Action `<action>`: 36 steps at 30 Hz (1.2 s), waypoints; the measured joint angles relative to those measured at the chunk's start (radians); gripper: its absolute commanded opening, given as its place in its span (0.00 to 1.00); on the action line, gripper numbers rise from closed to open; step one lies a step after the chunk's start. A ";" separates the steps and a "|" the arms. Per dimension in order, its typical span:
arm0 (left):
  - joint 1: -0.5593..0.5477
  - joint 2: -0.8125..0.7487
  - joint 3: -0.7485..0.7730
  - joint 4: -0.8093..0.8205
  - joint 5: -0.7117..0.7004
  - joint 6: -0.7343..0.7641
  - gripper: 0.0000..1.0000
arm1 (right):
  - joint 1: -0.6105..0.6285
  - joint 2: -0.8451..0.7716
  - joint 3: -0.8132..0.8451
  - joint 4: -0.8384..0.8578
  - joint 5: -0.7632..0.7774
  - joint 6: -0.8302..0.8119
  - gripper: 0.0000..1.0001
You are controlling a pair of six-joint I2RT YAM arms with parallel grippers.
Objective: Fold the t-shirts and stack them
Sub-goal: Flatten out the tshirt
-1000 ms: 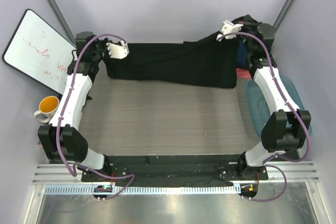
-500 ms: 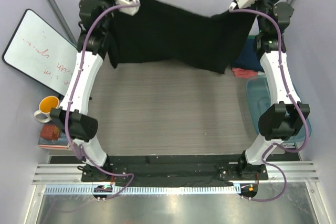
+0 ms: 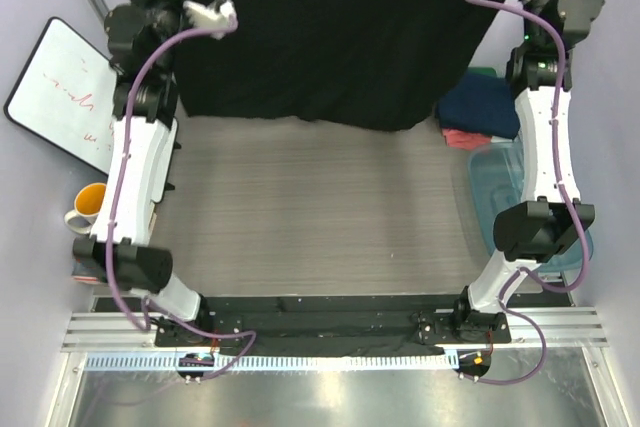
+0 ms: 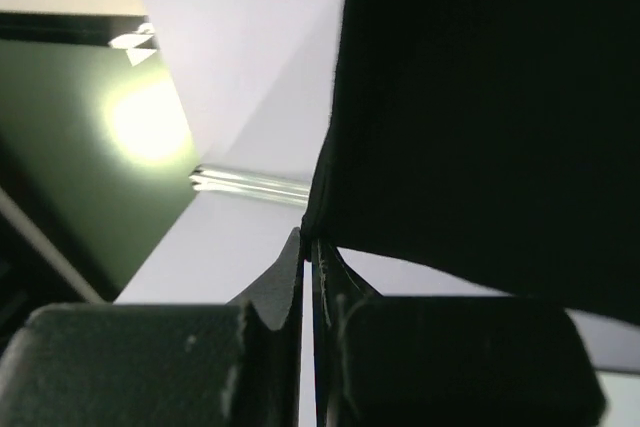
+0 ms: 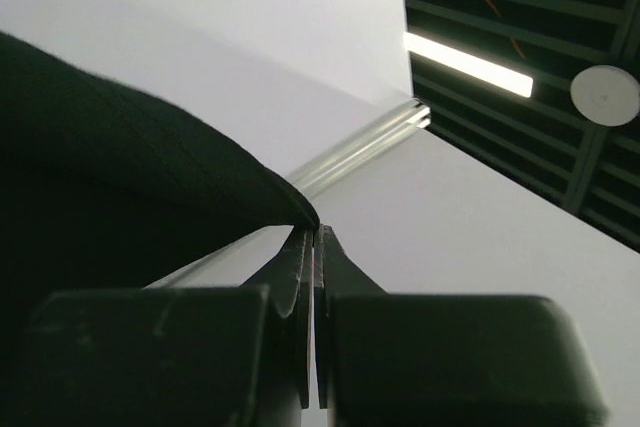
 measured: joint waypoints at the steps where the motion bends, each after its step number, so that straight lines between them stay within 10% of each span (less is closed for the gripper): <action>1: 0.013 -0.055 -0.078 -0.024 0.025 0.000 0.01 | -0.014 0.005 0.027 0.000 0.000 0.000 0.01; 7: 0.047 -0.251 -0.335 -0.137 0.171 -0.013 0.00 | -0.068 0.031 0.164 0.009 0.001 0.002 0.01; 28: 0.094 -0.327 -0.219 -0.077 0.224 -0.149 0.00 | -0.062 -0.251 -0.162 -0.050 -0.150 0.066 0.01; 36: 0.096 -0.397 -0.188 0.070 0.226 -0.221 0.00 | -0.064 -0.281 0.031 -0.027 -0.165 0.124 0.01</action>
